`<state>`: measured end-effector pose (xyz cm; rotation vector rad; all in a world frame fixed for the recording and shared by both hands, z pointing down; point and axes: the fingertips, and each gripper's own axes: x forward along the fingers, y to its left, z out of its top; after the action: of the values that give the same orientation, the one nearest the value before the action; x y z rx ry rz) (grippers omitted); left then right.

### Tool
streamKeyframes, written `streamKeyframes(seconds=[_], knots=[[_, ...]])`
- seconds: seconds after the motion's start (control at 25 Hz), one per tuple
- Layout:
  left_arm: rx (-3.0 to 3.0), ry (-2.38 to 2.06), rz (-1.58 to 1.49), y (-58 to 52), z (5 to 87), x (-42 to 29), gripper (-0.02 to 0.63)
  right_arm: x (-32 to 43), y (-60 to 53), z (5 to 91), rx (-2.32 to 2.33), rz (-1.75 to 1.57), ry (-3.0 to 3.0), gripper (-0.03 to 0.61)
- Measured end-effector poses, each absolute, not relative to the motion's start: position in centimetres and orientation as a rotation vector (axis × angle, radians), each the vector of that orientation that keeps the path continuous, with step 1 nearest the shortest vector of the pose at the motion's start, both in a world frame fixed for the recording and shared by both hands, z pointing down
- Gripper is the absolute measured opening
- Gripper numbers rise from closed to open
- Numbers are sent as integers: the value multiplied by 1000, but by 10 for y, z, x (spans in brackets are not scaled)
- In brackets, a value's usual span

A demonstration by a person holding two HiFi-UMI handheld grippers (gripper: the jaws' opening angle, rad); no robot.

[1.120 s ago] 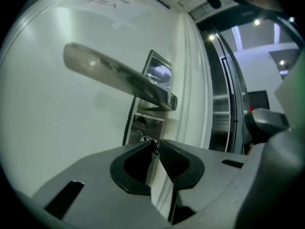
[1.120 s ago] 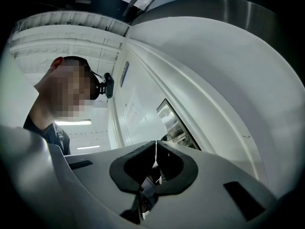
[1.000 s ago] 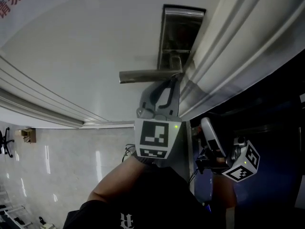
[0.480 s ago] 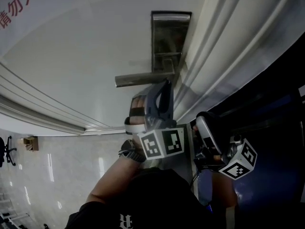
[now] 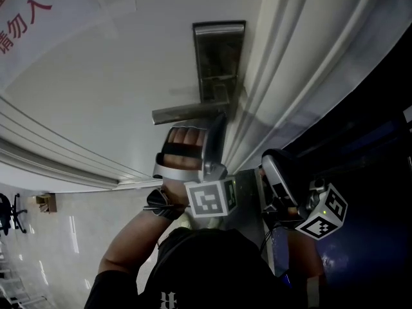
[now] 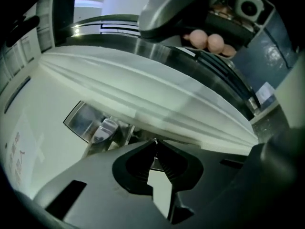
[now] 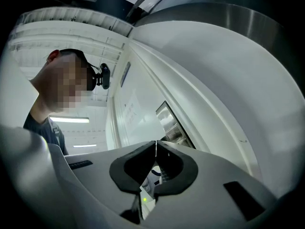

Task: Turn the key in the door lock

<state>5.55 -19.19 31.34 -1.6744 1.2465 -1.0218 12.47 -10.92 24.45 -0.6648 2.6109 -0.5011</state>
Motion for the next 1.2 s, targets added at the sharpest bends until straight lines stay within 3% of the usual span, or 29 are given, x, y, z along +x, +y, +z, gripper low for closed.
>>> streamKeyframes(seconds=[0.48, 1.2], knots=[[-1427, 1012, -1152, -192, 312, 56, 19, 111, -110, 232, -682, -449, 2624, 17], [-1569, 957, -861, -152, 297, 45, 34, 81, -126, 247, -775, -487, 2619, 17]])
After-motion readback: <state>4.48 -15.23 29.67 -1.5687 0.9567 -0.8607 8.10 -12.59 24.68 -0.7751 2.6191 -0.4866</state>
